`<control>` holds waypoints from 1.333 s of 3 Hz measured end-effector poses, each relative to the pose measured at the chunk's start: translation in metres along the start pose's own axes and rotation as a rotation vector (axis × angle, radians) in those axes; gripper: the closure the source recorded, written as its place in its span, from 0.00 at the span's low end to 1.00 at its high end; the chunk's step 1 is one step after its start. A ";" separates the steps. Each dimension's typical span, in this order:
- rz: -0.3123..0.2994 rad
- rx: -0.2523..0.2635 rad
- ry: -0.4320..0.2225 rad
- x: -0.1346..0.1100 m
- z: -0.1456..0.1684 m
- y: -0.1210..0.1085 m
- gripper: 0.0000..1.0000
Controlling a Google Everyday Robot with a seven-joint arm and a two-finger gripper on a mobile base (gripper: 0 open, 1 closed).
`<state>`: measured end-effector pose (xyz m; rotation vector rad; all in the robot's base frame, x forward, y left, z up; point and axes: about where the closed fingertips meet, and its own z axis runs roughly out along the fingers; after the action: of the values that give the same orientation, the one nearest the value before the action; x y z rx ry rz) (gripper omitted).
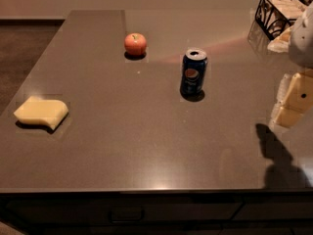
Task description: Pick pepsi can
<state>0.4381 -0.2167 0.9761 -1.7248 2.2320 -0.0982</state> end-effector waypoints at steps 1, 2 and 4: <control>0.007 0.002 -0.003 -0.001 0.002 -0.003 0.00; 0.074 0.017 -0.029 -0.012 0.017 -0.026 0.00; 0.365 0.122 -0.156 -0.047 0.060 -0.100 0.00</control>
Offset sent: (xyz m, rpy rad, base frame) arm 0.0686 0.0133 -0.0196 0.0972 -0.0145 -0.1483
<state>0.5592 -0.1903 0.9541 -1.1975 2.3285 -0.0140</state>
